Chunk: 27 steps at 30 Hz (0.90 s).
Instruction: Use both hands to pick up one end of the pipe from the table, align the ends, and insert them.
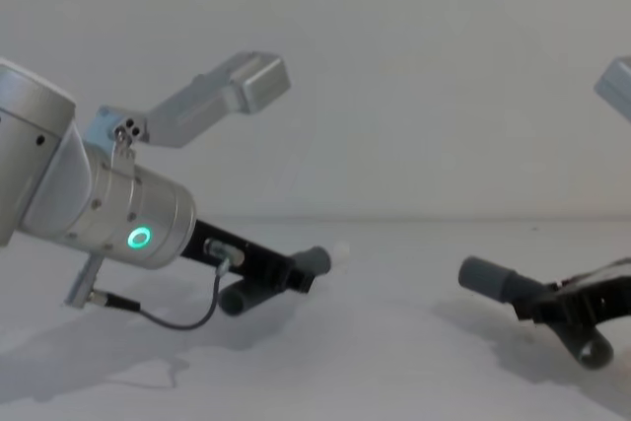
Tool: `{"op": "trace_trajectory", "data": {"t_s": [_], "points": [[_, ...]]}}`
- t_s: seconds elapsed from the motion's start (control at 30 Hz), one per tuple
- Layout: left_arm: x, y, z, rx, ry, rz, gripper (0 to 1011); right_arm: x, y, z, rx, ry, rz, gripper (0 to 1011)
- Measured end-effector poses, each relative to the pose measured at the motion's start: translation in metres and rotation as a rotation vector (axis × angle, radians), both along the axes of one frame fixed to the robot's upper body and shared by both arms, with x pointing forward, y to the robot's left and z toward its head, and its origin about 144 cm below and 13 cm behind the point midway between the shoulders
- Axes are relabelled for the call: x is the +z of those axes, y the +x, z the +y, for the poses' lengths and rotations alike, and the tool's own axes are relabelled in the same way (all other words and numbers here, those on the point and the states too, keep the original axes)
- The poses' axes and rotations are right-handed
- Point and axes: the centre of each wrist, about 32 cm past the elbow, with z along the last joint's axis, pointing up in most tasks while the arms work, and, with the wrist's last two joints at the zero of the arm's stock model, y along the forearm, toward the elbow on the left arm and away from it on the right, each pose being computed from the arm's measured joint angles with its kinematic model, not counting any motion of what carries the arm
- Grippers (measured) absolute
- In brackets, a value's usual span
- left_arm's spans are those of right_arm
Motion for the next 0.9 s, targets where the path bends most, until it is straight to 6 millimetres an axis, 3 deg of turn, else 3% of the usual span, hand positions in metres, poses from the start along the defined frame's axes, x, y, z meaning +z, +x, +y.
{"op": "trace_trajectory", "data": {"t_s": [0.5, 0.9], "points": [[0.024, -0.003, 0.002, -0.131, -0.019, -0.184, 357, 0.016, 0.001, -0.010, 0.101, 0.043, -0.207, 283], [0.040, 0.001, 0.023, -0.298, -0.012, -0.321, 357, 0.032, 0.004, -0.033, 0.251, 0.053, -0.323, 283]]}}
